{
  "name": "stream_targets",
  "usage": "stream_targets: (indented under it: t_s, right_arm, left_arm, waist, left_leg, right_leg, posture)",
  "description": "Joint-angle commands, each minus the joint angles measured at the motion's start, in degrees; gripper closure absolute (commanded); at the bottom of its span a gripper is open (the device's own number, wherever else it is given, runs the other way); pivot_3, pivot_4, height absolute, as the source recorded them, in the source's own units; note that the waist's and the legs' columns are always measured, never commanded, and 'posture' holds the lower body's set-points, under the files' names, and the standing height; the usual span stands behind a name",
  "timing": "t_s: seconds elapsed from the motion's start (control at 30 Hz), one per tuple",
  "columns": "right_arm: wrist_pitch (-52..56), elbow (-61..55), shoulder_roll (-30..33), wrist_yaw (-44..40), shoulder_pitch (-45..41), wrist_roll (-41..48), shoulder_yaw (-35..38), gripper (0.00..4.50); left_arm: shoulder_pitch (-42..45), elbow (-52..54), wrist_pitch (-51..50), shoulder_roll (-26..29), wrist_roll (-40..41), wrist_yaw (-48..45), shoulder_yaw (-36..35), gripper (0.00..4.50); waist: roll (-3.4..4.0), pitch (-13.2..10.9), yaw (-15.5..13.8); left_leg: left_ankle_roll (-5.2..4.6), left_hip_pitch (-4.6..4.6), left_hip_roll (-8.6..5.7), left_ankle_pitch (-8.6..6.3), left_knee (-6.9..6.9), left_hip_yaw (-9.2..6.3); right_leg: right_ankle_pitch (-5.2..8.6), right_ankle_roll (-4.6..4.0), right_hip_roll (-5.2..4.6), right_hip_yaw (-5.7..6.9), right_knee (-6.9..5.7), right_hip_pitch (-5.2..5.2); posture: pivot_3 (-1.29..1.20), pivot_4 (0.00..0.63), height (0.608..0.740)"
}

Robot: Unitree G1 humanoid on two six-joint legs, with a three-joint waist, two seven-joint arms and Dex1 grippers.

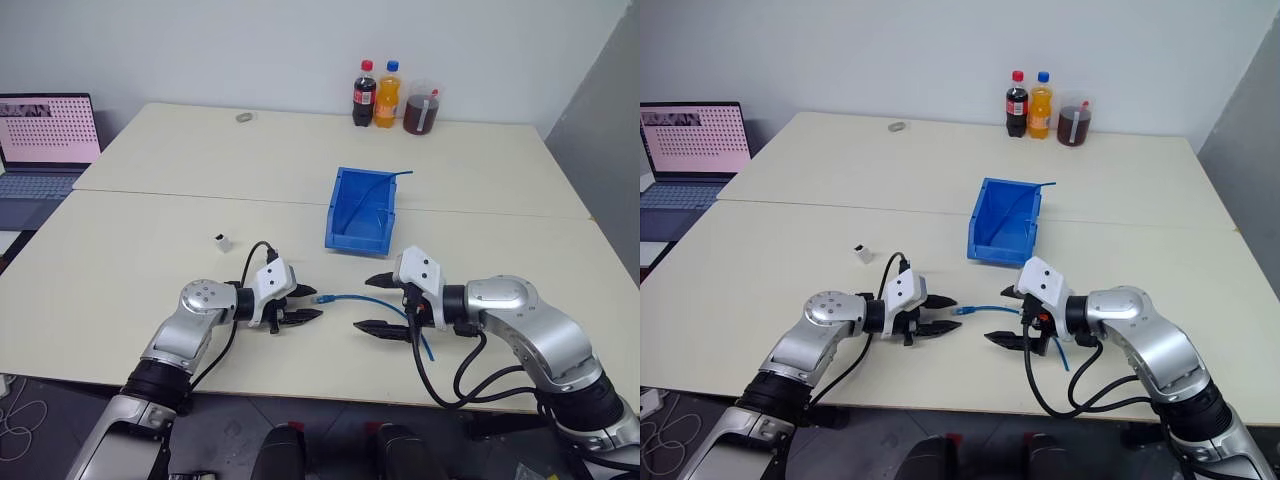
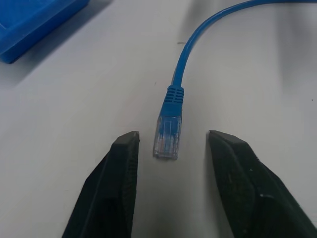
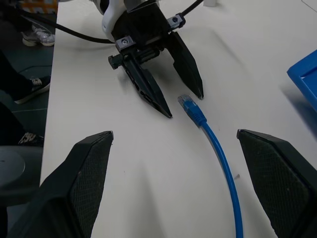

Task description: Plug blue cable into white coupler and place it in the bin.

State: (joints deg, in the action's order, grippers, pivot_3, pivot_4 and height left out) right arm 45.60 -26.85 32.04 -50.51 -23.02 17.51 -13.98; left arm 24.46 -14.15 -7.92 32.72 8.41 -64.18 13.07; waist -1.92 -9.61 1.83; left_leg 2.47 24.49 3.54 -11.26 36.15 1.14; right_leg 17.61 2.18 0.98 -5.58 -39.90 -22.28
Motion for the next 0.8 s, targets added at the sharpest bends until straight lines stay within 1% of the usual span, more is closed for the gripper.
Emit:
stream_targets:
  t_s: [0.03,0.2,0.37,0.47,0.63,0.73,0.8]
  right_arm:
    - [0.3,-3.7,-0.1,1.3,1.1,2.6,2.7,0.24]
    - [1.4,-6.6,0.6,2.2,4.0,6.1,5.7,0.24]
    - [0.2,-9.1,2.3,2.3,7.8,7.8,7.3,0.24]
    - [-2.0,-10.3,2.1,2.4,10.5,8.5,8.3,0.24]
    - [0.7,-14.5,0.3,6.8,16.8,12.3,11.9,0.24]
    - [0.7,-16.3,0.8,7.5,19.3,13.7,12.4,0.24]
    - [2.3,-17.2,0.0,8.9,21.0,16.0,14.0,0.24]
  left_arm:
    - [-1.1,-2.6,-1.6,-0.1,-3.0,0.5,2.3,3.16]
    - [-1.5,-2.4,-1.5,-0.3,-3.2,0.6,2.6,4.23]
    - [-2.2,-0.1,-2.0,-0.7,-2.3,0.4,2.6,4.25]
    - [-1.8,2.8,-4.2,-1.1,0.0,0.0,1.4,4.25]
    - [0.6,12.2,-16.6,-3.0,11.8,-2.0,-3.6,4.25]
    - [1.0,18.5,-24.8,-2.2,19.1,-4.1,-5.3,4.25]
    - [1.0,21.1,-28.8,-1.5,22.6,-4.7,-6.2,4.25]
  waist:
    - [0.0,0.0,0.0]
    - [0.01,0.0,0.0]
    - [0.02,0.1,0.0]
    - [0.02,0.1,0.0]
    - [-0.04,0.0,-0.1]
    - [-0.08,0.0,0.1]
    - [-0.07,0.0,0.2]
  left_leg:
    - [0.0,0.0,0.0,0.0,0.0,-0.01]
    - [0.0,-0.03,0.0,0.0,0.0,-0.03]
    - [0.0,-0.06,0.01,0.0,-0.01,-0.05]
    - [0.0,-0.06,0.01,0.0,-0.01,-0.05]
    - [0.0,0.09,0.0,0.0,-0.02,-0.13]
    - [0.0,0.17,0.0,0.0,0.0,-0.2]
    - [0.0,0.15,0.03,0.0,-0.01,-0.25]
  right_leg:
    - [0.0,0.0,0.0,0.0,0.0,0.0]
    - [0.02,0.04,0.0,0.02,0.0,0.03]
    - [0.04,0.06,0.01,0.03,0.01,0.08]
    - [0.11,0.18,0.01,0.02,0.02,0.07]
    - [0.15,0.23,0.0,0.08,0.05,0.01]
    - [0.14,0.23,0.02,0.12,0.05,-0.03]
    - [0.15,0.23,0.06,0.12,0.04,-0.03]
  posture:
    - [0.0,0.15,0.74]
    - [0.0,0.15,0.74]
    - [0.0,0.15,0.74]
    - [0.0,0.15,0.74]
    - [0.0,0.15,0.74]
    - [0.0,0.15,0.74]
    - [0.0,0.15,0.74]
